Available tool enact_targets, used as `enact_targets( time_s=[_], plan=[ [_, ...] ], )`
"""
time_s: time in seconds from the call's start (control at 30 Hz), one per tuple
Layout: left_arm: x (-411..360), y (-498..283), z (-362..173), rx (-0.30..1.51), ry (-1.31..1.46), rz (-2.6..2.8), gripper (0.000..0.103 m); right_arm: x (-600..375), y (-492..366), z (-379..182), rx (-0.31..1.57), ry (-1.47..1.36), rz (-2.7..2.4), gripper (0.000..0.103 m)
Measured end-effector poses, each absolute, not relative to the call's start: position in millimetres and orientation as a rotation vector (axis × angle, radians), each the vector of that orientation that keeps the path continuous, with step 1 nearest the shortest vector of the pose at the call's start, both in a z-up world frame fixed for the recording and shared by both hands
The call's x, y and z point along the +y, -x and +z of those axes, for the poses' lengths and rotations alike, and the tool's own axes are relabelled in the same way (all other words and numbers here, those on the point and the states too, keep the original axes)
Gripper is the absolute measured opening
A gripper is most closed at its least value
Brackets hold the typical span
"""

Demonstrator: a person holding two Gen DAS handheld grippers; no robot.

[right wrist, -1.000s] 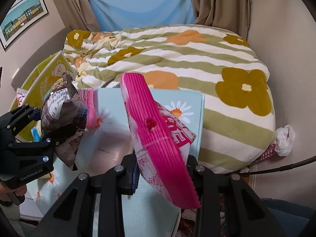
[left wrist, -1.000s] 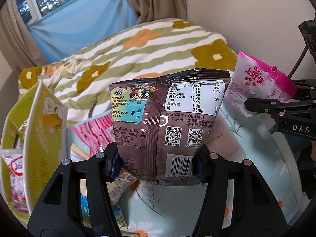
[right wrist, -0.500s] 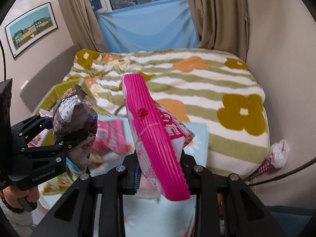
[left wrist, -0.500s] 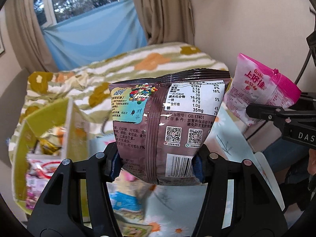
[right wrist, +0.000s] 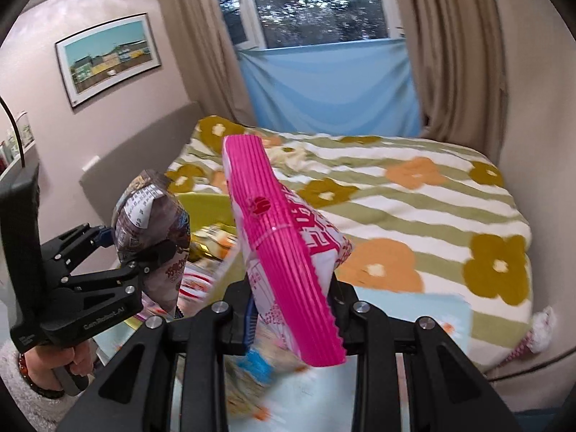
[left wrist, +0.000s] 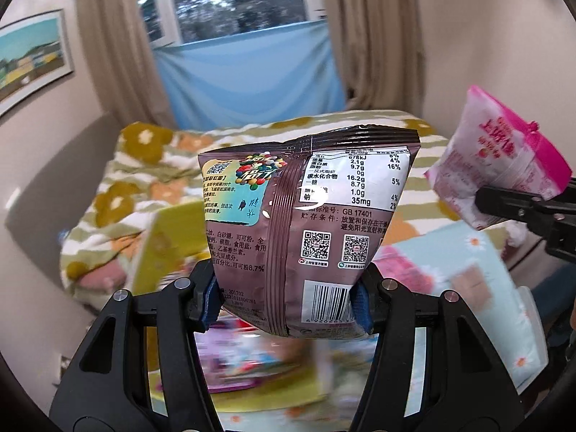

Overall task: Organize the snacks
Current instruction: 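Lift both held bags and carry them over the box, then open both grippers to drop the bags into the box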

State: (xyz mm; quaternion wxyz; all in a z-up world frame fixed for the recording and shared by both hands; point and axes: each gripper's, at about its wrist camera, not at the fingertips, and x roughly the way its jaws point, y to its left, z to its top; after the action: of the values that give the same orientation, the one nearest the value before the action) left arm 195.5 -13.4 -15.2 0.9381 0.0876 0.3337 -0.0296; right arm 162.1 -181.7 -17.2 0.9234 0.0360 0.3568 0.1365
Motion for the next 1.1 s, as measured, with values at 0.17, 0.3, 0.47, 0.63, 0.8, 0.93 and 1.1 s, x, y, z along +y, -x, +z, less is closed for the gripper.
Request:
enact_targets(
  time_s=[0.17,0.3,0.47,0.63,0.8,0.93,1.1],
  plan=[
    [52.9,-206.3,-21.8,0.711,-0.16,0.005,0.054,-122.9,-185.4,-22.4,0.745,-0.067,0.334,0.028],
    [95.5,-214.3,-31.8,0.745,-0.154,0.023,0.054,-83.3,-198.6,-31.2,0.761,-0.068,0.359,0.028],
    [137.8,-228.8,-59.7,0.825,-0.15,0.008,0.054,-49.4,-212.4,-47.1,0.795,-0.078,0.365,0.028],
    [157.7,-232.1,-78.7,0.856,-0.115,-0.051,0.103,-32.3,-219.9,-67.6,0.847,-0.095,0.349,0.028],
    [157.9,-226.9,-83.6,0.846,-0.159,-0.063,0.103,-20.4,-224.4,-73.2,0.88,-0.094,0.335,0.028],
    [160.2,-220.1,-83.8,0.852,-0.167,-0.06,0.103,-10.7,-231.9,-68.6,0.882,-0.075,0.338,0.028],
    [170.0,-218.5,-76.9,0.848,-0.135,-0.054,0.103,1.8,-254.0,-62.5,0.88,-0.076,0.359,0.028]
  ],
)
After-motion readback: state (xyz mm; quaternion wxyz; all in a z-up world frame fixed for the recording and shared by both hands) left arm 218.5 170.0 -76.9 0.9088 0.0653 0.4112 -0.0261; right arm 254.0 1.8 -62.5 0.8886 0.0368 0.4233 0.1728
